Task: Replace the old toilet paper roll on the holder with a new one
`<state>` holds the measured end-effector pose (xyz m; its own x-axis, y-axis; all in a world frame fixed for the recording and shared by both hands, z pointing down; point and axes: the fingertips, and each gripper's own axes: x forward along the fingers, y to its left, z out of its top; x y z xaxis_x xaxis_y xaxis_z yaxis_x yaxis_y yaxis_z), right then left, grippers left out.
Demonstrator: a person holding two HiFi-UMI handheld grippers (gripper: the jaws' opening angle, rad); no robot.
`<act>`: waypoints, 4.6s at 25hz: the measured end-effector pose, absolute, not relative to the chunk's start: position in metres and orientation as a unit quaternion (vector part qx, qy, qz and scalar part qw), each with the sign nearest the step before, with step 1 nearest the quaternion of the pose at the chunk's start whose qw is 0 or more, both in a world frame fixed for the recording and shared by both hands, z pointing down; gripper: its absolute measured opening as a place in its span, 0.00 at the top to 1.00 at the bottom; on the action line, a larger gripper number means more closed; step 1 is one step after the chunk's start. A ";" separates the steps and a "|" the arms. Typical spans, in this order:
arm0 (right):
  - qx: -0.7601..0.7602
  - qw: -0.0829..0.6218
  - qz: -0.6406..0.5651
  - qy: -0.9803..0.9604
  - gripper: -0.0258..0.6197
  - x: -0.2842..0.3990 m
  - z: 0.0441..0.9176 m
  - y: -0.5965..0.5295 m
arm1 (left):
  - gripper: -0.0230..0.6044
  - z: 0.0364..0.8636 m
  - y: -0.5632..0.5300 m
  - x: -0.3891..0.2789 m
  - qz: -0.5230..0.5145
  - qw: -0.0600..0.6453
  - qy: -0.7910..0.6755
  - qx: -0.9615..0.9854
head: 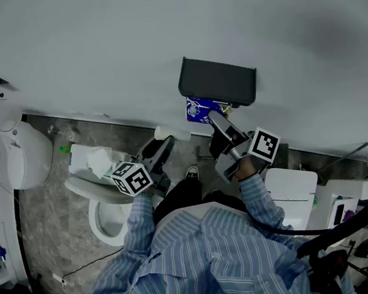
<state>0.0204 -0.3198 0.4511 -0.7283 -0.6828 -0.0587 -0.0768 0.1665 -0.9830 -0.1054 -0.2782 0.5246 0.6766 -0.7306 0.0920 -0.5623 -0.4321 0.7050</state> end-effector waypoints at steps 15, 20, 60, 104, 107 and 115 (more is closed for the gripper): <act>-0.264 0.236 -0.568 0.743 0.32 0.021 0.447 -0.305 | 0.69 0.522 -0.264 -0.106 -0.114 0.366 -0.388 0.838; -0.263 0.226 -0.568 0.746 0.32 0.023 0.450 -0.291 | 0.69 0.520 -0.252 -0.102 -0.114 0.363 -0.387 0.840; -0.291 0.033 -0.516 0.805 0.95 0.061 0.496 -0.137 | 0.69 0.518 -0.114 -0.036 -0.091 0.368 -0.394 0.837; -0.422 0.036 -0.507 0.751 0.95 -0.088 0.521 0.095 | 0.69 0.519 0.087 -0.180 -0.111 0.385 -0.264 0.878; -0.422 0.037 -0.507 0.751 0.95 -0.086 0.520 0.102 | 0.69 0.517 0.096 -0.179 -0.111 0.382 -0.266 0.878; -0.395 0.017 -0.502 0.769 0.95 -0.074 0.513 0.147 | 0.69 0.512 0.129 -0.183 -0.127 0.375 -0.310 0.864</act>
